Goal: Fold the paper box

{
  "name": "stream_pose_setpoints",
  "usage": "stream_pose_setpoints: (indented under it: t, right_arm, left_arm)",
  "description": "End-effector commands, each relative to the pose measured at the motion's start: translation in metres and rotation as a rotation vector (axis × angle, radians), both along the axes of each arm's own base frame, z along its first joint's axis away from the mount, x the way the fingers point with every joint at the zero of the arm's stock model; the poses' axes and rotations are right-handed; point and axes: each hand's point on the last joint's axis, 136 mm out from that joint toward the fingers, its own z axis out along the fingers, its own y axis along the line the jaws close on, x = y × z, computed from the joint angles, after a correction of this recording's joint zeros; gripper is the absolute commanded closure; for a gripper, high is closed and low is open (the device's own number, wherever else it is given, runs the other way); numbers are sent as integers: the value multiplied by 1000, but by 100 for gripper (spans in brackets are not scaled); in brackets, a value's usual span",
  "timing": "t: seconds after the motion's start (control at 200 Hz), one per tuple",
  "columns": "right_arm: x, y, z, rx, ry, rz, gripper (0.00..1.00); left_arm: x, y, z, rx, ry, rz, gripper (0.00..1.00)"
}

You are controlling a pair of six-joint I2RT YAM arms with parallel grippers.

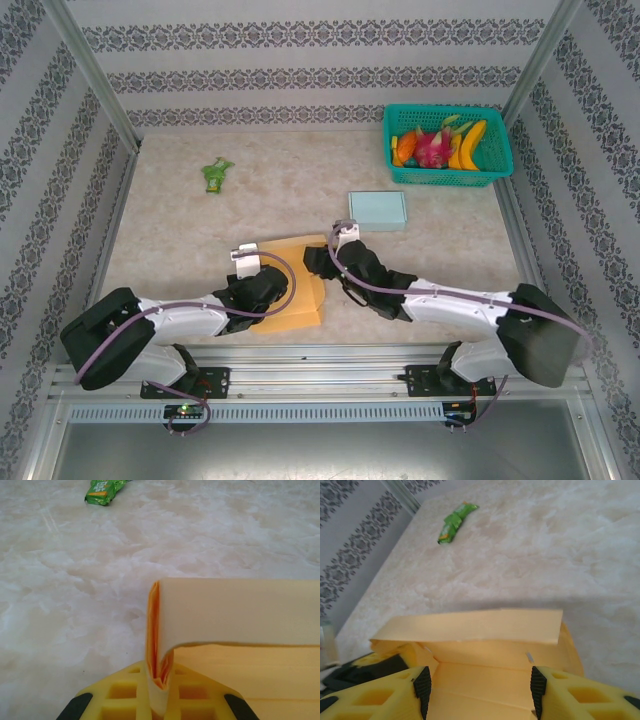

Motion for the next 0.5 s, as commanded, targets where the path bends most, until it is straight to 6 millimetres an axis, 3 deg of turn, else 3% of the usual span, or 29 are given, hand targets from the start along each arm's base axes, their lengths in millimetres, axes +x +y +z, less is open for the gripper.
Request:
stream_pose_setpoints:
  t: [0.0,0.245,0.495]
  right_arm:
    - [4,6,-18,29,28,-15,43]
    - [29,-2,-42,154,86,-61,45]
    - [38,-10,-40,273,52,-72,45]
  left_arm:
    - [2,3,8,-23,-11,26,100]
    - [0,3,6,-30,-7,16,100]
    - [-2,6,4,-21,-4,20,100]
